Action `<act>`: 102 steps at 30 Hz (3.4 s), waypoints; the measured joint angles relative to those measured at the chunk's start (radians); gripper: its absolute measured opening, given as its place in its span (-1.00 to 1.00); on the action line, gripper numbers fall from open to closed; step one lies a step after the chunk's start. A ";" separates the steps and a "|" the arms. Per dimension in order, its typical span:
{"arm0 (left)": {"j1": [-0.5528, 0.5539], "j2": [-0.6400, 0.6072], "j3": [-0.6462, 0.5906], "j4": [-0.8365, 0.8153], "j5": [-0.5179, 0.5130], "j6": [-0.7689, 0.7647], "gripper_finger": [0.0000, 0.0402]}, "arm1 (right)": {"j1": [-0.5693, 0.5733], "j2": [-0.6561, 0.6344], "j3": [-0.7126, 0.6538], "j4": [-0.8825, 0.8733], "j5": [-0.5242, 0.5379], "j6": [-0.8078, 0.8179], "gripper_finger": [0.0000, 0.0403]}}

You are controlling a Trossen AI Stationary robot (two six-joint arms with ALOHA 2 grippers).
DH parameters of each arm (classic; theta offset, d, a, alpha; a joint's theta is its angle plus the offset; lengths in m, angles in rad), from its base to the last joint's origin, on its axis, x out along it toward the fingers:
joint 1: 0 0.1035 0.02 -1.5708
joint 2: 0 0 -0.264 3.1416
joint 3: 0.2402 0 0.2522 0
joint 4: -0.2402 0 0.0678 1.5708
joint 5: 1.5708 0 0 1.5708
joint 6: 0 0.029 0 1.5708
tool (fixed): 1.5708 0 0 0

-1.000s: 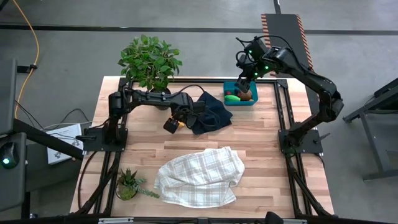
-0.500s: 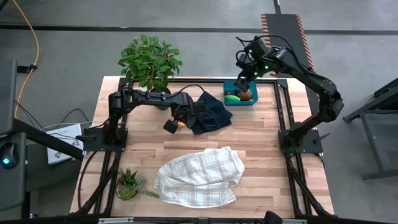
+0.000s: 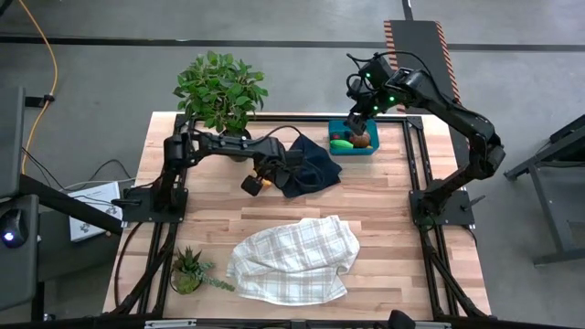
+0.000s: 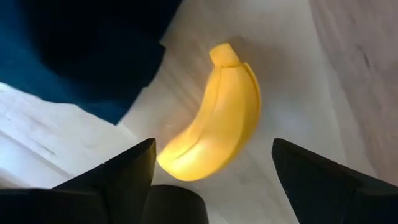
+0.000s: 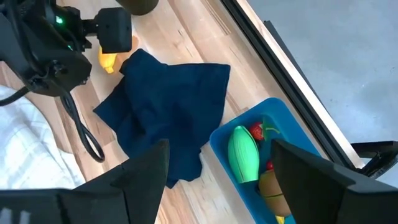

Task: Pick and placing Produce into tupperware
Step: Put the yellow banana into the blue bin

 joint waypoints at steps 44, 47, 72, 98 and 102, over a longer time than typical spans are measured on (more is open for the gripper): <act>0.038 0.030 -0.093 -0.006 0.028 0.006 0.27 | 0.000 0.000 0.000 0.040 -0.002 0.021 0.34; 0.038 0.030 -0.084 -0.003 0.009 -0.013 0.22 | 0.000 0.000 0.000 0.058 -0.001 0.021 0.34; 0.038 0.030 -0.058 -0.018 0.040 -0.071 -0.33 | 0.000 0.000 0.000 0.082 0.001 0.036 0.34; -0.039 0.004 0.168 -0.028 0.067 -0.230 -0.34 | 0.000 0.000 0.000 0.135 -0.002 0.014 0.34; -0.066 0.004 0.213 -0.034 0.066 -0.308 -0.34 | -0.001 0.000 0.000 0.135 0.020 0.002 0.34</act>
